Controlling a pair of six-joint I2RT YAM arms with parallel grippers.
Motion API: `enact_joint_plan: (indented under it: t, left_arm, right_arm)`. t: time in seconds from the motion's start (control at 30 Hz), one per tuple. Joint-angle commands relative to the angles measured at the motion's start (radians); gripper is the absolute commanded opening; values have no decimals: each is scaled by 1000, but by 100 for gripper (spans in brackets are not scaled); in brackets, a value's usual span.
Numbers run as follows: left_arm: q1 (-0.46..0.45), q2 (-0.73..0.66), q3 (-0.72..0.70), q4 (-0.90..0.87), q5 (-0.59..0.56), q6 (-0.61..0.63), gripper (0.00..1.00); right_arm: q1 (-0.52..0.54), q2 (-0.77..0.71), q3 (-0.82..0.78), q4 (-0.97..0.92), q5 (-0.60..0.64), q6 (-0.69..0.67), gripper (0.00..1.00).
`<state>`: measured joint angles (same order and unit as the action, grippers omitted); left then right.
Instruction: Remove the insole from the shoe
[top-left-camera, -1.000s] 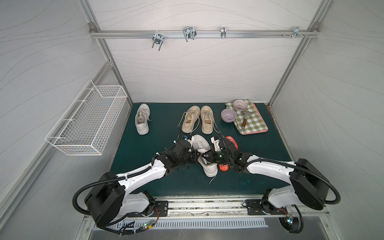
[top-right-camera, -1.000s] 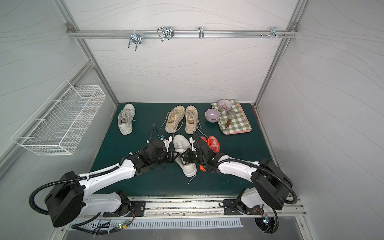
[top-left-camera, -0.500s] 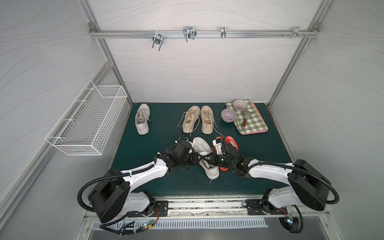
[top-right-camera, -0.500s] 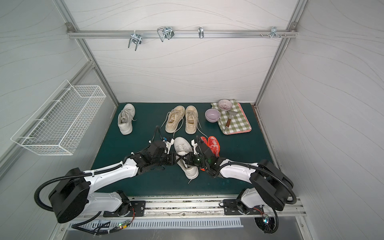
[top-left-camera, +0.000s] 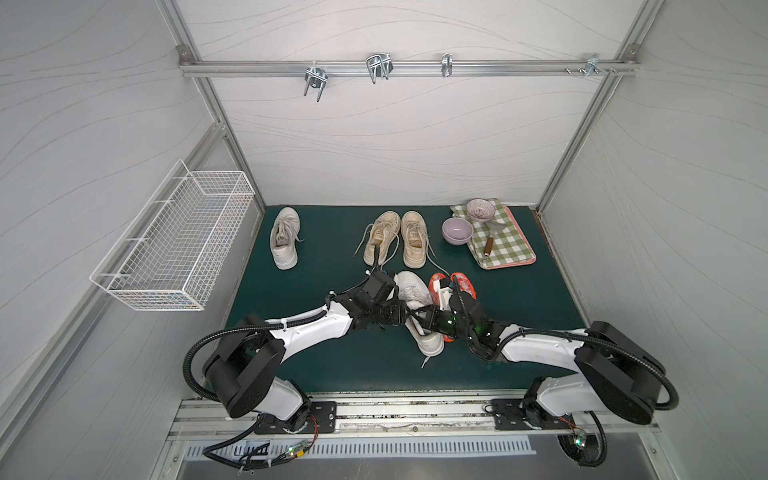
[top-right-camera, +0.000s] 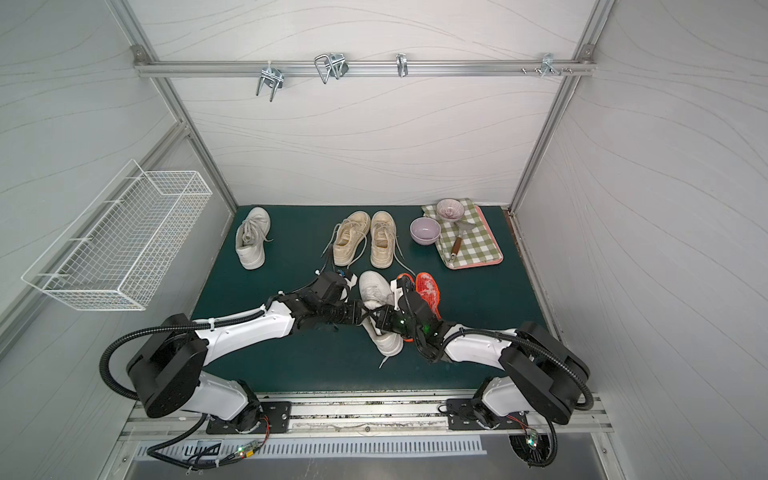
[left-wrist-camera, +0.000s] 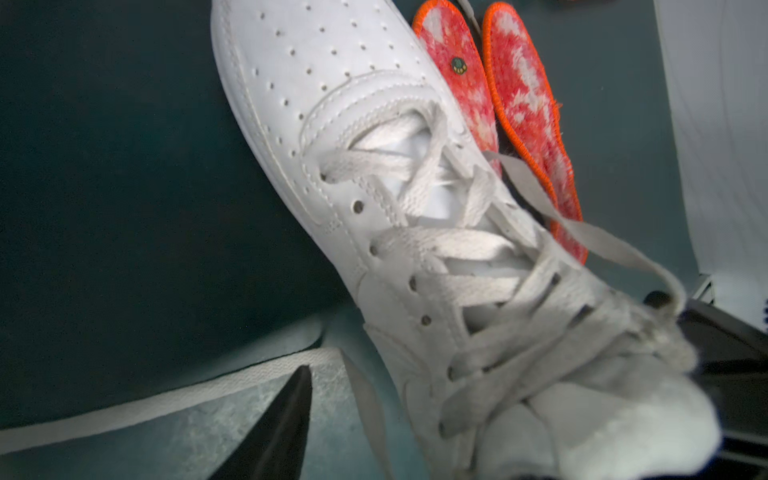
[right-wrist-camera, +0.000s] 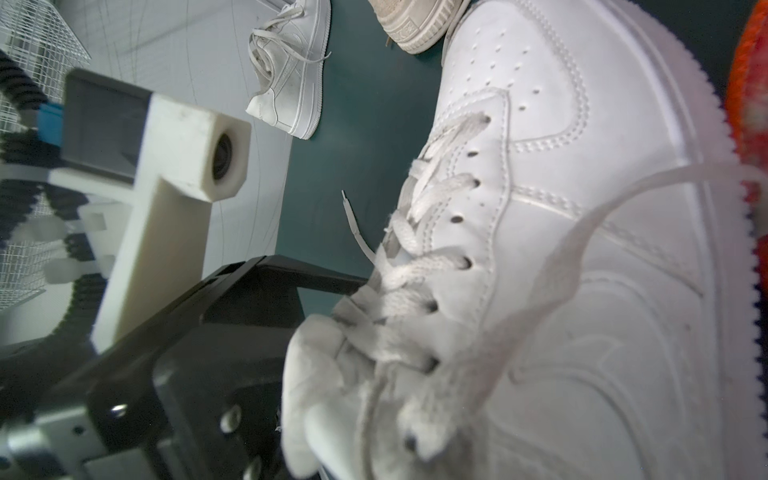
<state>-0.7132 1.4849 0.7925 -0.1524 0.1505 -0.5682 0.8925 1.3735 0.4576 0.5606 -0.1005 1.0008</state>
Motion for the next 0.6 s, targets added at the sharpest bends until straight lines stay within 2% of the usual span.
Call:
enact_joint_plan:
  t: [0.0, 0.03, 0.1, 0.23, 0.33, 0.43, 0.57]
  left_arm:
    - [49, 85, -26, -233, -181, 21, 61]
    - [50, 90, -20, -236, -173, 22, 59]
    - [49, 82, -21, -213, -150, 17, 46]
    - [48, 55, -15, -178, -131, 4, 41]
    - [47, 74, 7, -183, -138, 14, 55]
    - [48, 90, 12, -188, -141, 22, 64]
    - [47, 86, -2, -177, -133, 24, 69]
  right_arm:
    - [10, -86, 26, 325, -48, 4, 0]
    - [10, -77, 28, 325, -48, 4, 0]
    - [11, -65, 29, 296, -33, -5, 0]
    - [11, -37, 7, 316, -2, 26, 0]
    - [11, -32, 14, 369, -18, 52, 0]
    - [11, -62, 21, 394, -10, 72, 0]
    - [5, -89, 18, 455, -8, 130, 0]
